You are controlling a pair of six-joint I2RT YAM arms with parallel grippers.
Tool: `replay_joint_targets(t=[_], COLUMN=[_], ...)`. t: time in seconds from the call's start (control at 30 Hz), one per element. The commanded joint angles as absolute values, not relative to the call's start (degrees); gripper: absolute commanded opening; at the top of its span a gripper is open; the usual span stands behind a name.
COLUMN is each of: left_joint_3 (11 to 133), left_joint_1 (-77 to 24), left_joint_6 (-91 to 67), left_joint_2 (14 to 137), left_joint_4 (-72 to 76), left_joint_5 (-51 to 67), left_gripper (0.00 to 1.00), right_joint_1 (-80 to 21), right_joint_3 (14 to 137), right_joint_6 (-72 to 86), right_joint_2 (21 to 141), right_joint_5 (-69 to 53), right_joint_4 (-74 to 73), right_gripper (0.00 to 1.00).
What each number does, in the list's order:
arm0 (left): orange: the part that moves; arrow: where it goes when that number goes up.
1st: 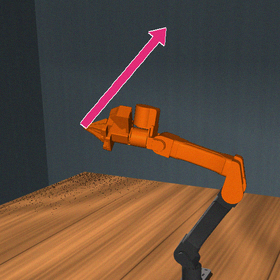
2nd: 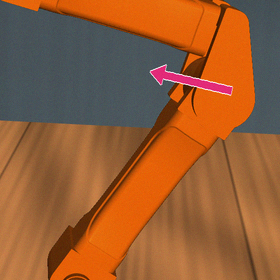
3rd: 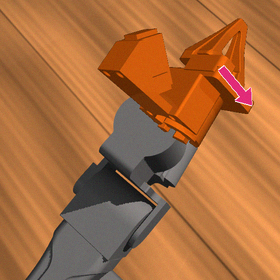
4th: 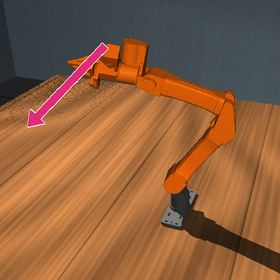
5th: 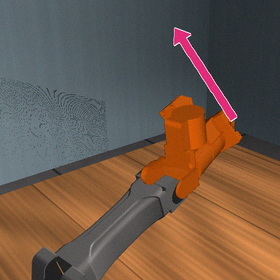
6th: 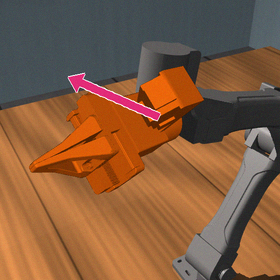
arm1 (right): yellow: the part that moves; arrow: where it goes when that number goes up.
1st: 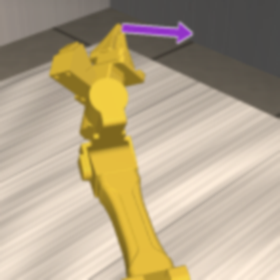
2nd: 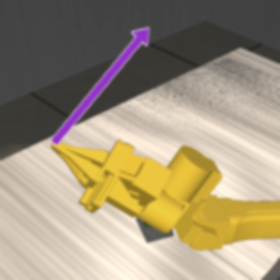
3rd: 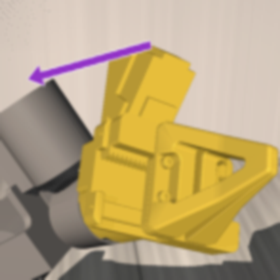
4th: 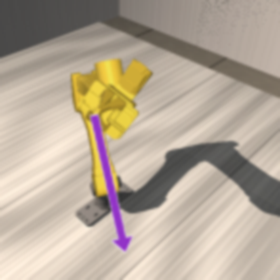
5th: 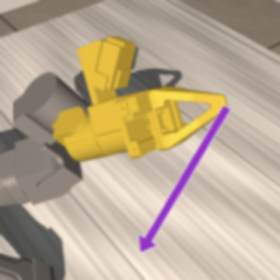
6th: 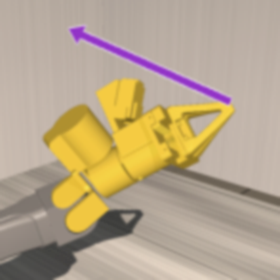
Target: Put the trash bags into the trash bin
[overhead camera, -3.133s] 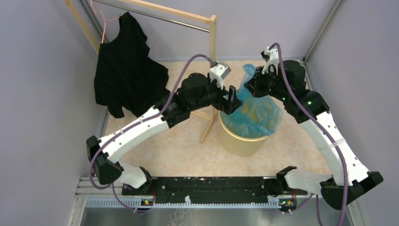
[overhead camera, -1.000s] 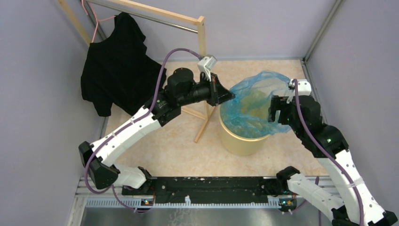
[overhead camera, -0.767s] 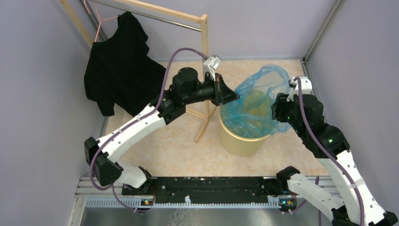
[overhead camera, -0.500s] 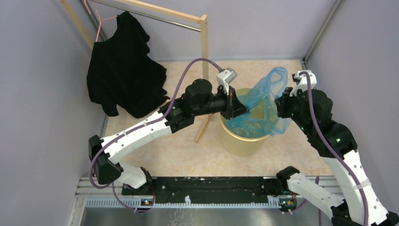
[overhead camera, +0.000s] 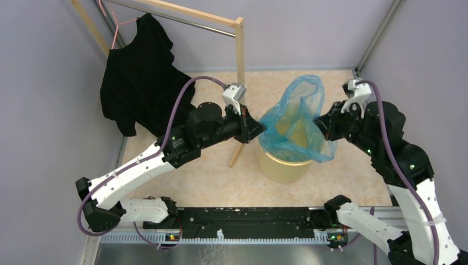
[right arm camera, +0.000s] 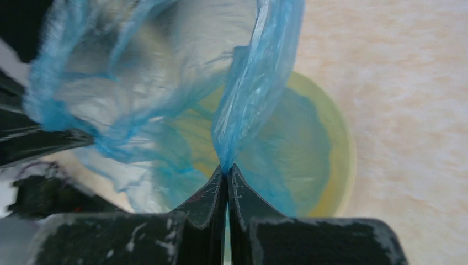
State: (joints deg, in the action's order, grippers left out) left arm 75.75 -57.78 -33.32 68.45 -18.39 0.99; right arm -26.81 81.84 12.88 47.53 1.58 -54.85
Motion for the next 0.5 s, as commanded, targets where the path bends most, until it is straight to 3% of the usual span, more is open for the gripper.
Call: replay_joint_targets(t=[0.0, 0.2, 0.47], left_joint_3=[72.3, 68.5, 65.7], left_joint_1=[-57.7, -57.6, -56.7], left_joint_6=[-37.4, -37.5, -37.4], left_joint_2=[67.9, 67.3, 68.5], left_joint_4=[-14.7, -16.3, -17.2], left_joint_5=[4.1, -2.3, -5.5], left_gripper=[0.02, 0.02, 0.03], right_joint_1=[-26.4, -26.9, -34.6], right_joint_3=[74.7, 61.7, 61.4], right_joint_6=[22.3, 25.8, 22.8], right_joint_2=[50.7, 51.7, 62.1], right_joint_5=[-18.7, -14.4, 1.3], right_joint_4=[-44.6, -37.5, -37.6], right_gripper=[0.00, 0.00, 0.00])
